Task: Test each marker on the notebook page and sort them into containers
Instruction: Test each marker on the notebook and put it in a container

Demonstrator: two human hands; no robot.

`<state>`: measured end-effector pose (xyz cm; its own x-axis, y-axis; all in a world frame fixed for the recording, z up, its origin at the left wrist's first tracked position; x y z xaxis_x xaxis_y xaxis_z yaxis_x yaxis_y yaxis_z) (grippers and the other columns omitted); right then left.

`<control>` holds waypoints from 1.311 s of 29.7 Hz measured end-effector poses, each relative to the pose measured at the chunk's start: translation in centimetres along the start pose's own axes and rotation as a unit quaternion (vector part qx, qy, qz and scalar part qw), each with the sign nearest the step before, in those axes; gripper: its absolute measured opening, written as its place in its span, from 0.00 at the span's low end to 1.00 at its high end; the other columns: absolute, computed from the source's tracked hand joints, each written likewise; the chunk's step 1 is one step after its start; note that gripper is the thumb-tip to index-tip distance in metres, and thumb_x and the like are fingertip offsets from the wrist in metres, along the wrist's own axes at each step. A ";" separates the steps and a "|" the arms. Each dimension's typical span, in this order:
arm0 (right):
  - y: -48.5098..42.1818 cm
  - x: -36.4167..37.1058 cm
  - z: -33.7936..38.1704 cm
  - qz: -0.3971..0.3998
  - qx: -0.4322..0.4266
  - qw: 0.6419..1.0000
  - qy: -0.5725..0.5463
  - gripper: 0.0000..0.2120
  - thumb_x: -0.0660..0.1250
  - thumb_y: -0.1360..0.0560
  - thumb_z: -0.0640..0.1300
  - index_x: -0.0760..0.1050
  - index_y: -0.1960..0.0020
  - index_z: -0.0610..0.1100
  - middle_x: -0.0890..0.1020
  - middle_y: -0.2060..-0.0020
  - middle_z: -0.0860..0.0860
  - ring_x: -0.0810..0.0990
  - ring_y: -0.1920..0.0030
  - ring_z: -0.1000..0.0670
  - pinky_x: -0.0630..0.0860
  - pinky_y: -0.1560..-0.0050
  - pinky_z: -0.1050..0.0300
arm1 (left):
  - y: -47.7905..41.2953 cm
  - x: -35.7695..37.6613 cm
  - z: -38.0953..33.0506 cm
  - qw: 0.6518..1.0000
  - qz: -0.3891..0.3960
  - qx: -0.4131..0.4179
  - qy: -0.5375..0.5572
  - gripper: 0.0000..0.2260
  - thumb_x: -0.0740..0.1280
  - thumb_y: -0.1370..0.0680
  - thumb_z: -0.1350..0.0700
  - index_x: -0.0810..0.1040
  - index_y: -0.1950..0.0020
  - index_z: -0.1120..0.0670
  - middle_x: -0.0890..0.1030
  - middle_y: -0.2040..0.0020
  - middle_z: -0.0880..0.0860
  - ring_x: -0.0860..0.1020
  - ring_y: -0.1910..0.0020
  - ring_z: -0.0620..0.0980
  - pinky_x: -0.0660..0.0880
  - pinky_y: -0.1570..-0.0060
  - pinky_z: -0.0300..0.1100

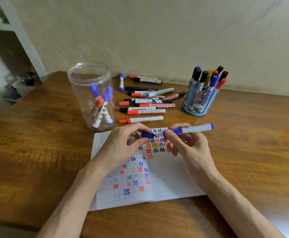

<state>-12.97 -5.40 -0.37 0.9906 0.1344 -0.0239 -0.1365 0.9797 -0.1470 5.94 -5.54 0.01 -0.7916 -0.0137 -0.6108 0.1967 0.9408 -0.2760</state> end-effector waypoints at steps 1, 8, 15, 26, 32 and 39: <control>0.0 0.0 0.0 0.002 -0.001 1.000 -0.001 0.11 0.75 0.22 0.47 0.80 0.45 0.42 0.86 0.58 0.44 0.82 0.62 0.47 0.78 0.63 0.54 | 0.0 0.0 -0.1 1.000 0.000 0.001 0.000 0.11 0.72 0.21 0.53 0.80 0.39 0.45 0.82 0.47 0.38 0.79 0.45 0.35 0.78 0.53 0.31; 0.1 1.6 -1.5 0.070 0.079 0.994 -0.041 0.08 0.75 0.21 0.45 0.87 0.43 0.46 0.88 0.52 0.45 0.84 0.59 0.45 0.79 0.57 0.52 | 0.1 -0.6 -0.4 1.000 -0.019 0.016 0.009 0.14 0.71 0.22 0.50 0.80 0.37 0.44 0.81 0.45 0.35 0.77 0.42 0.33 0.77 0.50 0.27; -0.3 0.0 -2.3 0.045 0.150 0.985 -0.075 0.09 0.73 0.21 0.48 0.87 0.44 0.46 0.88 0.49 0.43 0.84 0.57 0.48 0.80 0.59 0.57 | 0.1 -2.0 -0.4 0.998 -0.051 0.026 0.031 0.13 0.68 0.23 0.48 0.82 0.40 0.47 0.80 0.47 0.33 0.76 0.41 0.30 0.75 0.51 0.25; -1.1 -1.9 0.1 0.070 -0.014 0.984 0.161 0.11 0.75 0.26 0.49 0.87 0.46 0.44 0.88 0.57 0.57 0.84 0.61 0.58 0.77 0.64 0.66 | 0.7 -1.0 -2.5 0.990 -0.094 0.099 -0.047 0.16 0.66 0.22 0.49 0.84 0.39 0.55 0.80 0.47 0.40 0.77 0.44 0.35 0.74 0.49 0.24; -1.3 -1.4 -0.6 0.070 -0.025 0.983 0.168 0.09 0.75 0.25 0.48 0.86 0.47 0.45 0.88 0.56 0.55 0.86 0.57 0.59 0.79 0.61 0.65 | 0.7 -1.3 -2.1 0.988 -0.109 0.097 -0.058 0.10 0.71 0.21 0.57 0.84 0.40 0.55 0.80 0.47 0.40 0.78 0.44 0.36 0.78 0.51 0.28; -1.5 -0.2 -0.1 0.095 -0.056 0.976 0.186 0.10 0.73 0.22 0.50 0.84 0.43 0.48 0.88 0.49 0.56 0.88 0.51 0.54 0.82 0.58 0.60 | 0.2 -1.6 -1.1 0.995 -0.066 0.022 0.076 0.07 0.69 0.19 0.53 0.80 0.42 0.50 0.83 0.49 0.41 0.80 0.44 0.45 0.77 0.51 0.32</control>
<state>-12.94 -6.94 -0.28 0.8805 0.2278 -0.4158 -0.3370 0.9176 -0.2110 6.60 -4.98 1.78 -0.8896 -0.0814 -0.4494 0.1079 0.9186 -0.3801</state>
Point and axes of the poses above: each hand's wrist, its own y-axis away from the middle knuckle, its own x-axis out of the palm, z = x × y, the point moved 10 cm from there along -y, towards the middle knuckle
